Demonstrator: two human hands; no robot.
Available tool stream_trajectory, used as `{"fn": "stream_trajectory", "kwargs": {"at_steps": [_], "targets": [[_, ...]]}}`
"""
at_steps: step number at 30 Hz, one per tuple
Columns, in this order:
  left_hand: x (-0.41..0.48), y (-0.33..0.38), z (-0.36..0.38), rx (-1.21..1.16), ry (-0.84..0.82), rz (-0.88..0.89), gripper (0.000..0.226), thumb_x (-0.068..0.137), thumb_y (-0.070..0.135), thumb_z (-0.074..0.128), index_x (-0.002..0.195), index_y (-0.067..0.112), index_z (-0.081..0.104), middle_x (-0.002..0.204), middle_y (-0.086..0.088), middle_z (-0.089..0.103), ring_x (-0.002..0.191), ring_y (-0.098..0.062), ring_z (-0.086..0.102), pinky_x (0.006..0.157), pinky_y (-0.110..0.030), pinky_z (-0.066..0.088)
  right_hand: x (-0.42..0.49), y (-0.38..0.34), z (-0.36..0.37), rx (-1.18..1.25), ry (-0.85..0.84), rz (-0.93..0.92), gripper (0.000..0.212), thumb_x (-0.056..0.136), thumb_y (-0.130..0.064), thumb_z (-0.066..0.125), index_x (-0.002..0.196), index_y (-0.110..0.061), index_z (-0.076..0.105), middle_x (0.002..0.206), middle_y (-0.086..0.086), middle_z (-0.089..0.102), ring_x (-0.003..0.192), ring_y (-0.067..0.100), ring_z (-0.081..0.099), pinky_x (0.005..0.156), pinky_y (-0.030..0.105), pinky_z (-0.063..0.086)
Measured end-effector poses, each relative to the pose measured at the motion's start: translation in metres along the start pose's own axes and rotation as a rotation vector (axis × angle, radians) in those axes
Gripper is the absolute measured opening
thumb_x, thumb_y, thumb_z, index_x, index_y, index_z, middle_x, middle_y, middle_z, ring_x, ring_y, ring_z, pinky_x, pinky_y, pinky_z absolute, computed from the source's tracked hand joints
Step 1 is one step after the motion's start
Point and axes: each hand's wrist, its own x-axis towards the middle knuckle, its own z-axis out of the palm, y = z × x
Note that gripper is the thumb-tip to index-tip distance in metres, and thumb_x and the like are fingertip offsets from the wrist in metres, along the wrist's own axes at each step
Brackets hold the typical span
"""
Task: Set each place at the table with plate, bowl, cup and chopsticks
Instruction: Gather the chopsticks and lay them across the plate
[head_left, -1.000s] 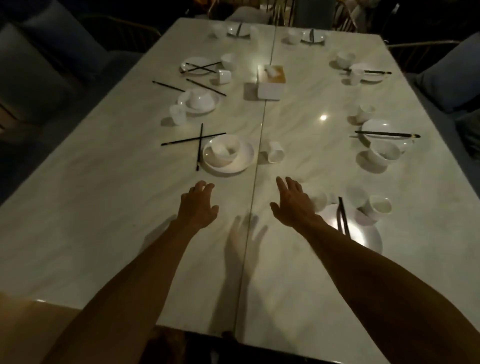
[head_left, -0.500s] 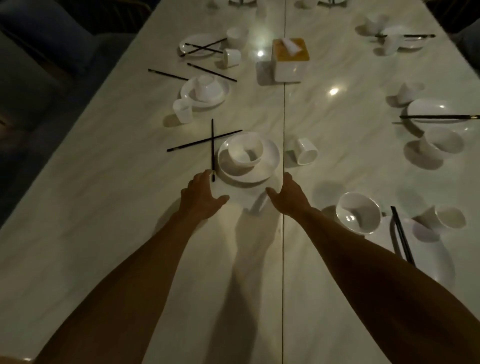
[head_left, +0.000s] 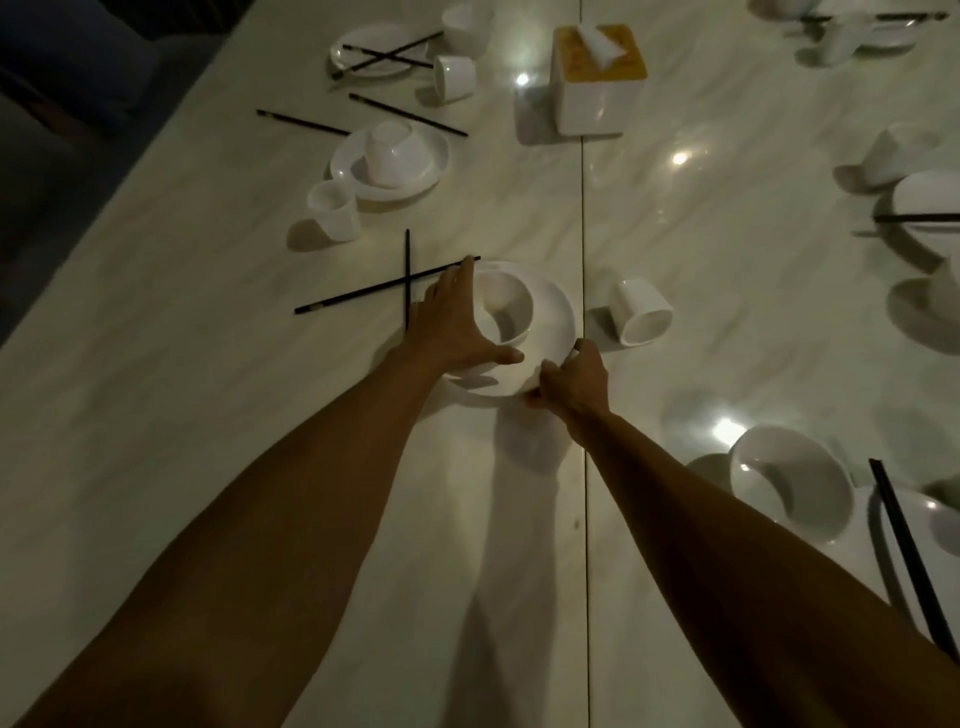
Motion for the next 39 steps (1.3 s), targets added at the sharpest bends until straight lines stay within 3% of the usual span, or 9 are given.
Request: {"fn": "stream_trajectory", "kwargs": {"at_steps": [3, 7, 9, 12, 16, 21, 30, 35, 39], "targets": [[0.003, 0.001, 0.005, -0.027, 0.020, 0.026, 0.130, 0.054, 0.053, 0.087, 0.153, 0.021, 0.008, 0.158, -0.004, 0.017, 0.142, -0.028, 0.023, 0.112, -0.045, 0.030, -0.002, -0.001, 0.001, 0.120, -0.010, 0.011, 0.059, 0.086, -0.008, 0.069, 0.135, -0.012, 0.037, 0.118, 0.003, 0.047, 0.100, 0.022, 0.051, 0.051, 0.023, 0.057], [-0.010, -0.012, 0.004, -0.177, 0.087, 0.065, 0.130, 0.052, 0.040, 0.091, 0.152, 0.020, 0.012, 0.154, -0.006, 0.025, 0.140, -0.027, 0.027, 0.112, -0.043, 0.032, -0.014, 0.001, 0.001, 0.257, -0.016, 0.037, 0.061, 0.083, -0.003, 0.067, 0.135, -0.013, 0.038, 0.120, 0.003, 0.046, 0.110, 0.030, 0.051, 0.069, 0.047, 0.061], [-0.023, -0.026, 0.002, -0.243, 0.124, 0.075, 0.128, 0.050, 0.038, 0.092, 0.151, 0.020, 0.016, 0.153, -0.006, 0.028, 0.138, -0.026, 0.030, 0.111, -0.042, 0.034, -0.023, 0.001, 0.003, 0.292, 0.003, 0.064, 0.060, 0.084, -0.001, 0.065, 0.137, -0.014, 0.038, 0.119, 0.002, 0.046, 0.110, 0.030, 0.051, 0.072, 0.050, 0.060], [-0.045, -0.049, -0.005, -0.354, 0.189, 0.051, 0.124, 0.048, 0.038, 0.093, 0.149, 0.021, 0.023, 0.149, -0.005, 0.035, 0.135, -0.025, 0.036, 0.109, -0.043, 0.038, -0.043, 0.007, 0.008, 0.328, 0.045, 0.080, 0.060, 0.085, -0.001, 0.063, 0.137, -0.016, 0.038, 0.118, 0.002, 0.046, 0.110, 0.030, 0.052, 0.064, 0.042, 0.062], [-0.085, -0.090, -0.020, -0.462, 0.221, 0.013, 0.122, 0.053, 0.034, 0.093, 0.150, 0.019, 0.022, 0.152, -0.005, 0.032, 0.138, -0.023, 0.033, 0.108, -0.032, 0.032, -0.086, 0.023, 0.017, 0.356, 0.050, 0.104, 0.049, 0.086, -0.001, 0.060, 0.128, -0.019, 0.041, 0.111, -0.001, 0.049, 0.107, 0.027, 0.053, 0.056, 0.033, 0.060], [-0.137, -0.143, -0.035, -0.457, 0.216, -0.025, 0.121, 0.053, 0.036, 0.093, 0.149, 0.022, 0.022, 0.152, -0.004, 0.033, 0.137, -0.022, 0.034, 0.104, -0.029, 0.032, -0.135, 0.038, 0.039, 0.314, 0.064, 0.122, 0.054, 0.086, -0.001, 0.057, 0.135, -0.017, 0.041, 0.127, 0.012, 0.052, 0.112, 0.032, 0.054, 0.057, 0.034, 0.061], [-0.196, -0.205, -0.043, -0.441, 0.246, -0.080, 0.121, 0.053, 0.036, 0.094, 0.149, 0.020, 0.023, 0.152, -0.007, 0.031, 0.137, -0.025, 0.033, 0.103, -0.032, 0.033, -0.197, 0.056, 0.077, 0.215, 0.082, 0.100, 0.055, 0.088, -0.004, 0.056, 0.139, -0.016, 0.040, 0.126, 0.015, 0.052, 0.113, 0.035, 0.054, 0.053, 0.033, 0.060], [-0.208, -0.229, -0.045, -0.413, 0.240, -0.116, 0.120, 0.053, 0.034, 0.094, 0.149, 0.019, 0.023, 0.151, -0.009, 0.031, 0.137, -0.028, 0.032, 0.108, -0.043, 0.037, -0.217, 0.061, 0.083, 0.125, 0.067, 0.046, 0.041, 0.092, -0.003, 0.054, 0.130, -0.015, 0.046, 0.111, 0.007, 0.053, 0.099, 0.028, 0.057, 0.046, 0.027, 0.057], [-0.208, -0.229, -0.044, -0.377, 0.230, -0.085, 0.121, 0.053, 0.036, 0.094, 0.149, 0.018, 0.023, 0.150, -0.009, 0.031, 0.137, -0.028, 0.031, 0.108, -0.045, 0.037, -0.218, 0.065, 0.087, 0.005, 0.079, 0.026, 0.042, 0.092, -0.006, 0.054, 0.132, -0.015, 0.046, 0.115, 0.011, 0.056, 0.092, 0.027, 0.061, 0.044, 0.024, 0.054]]}}
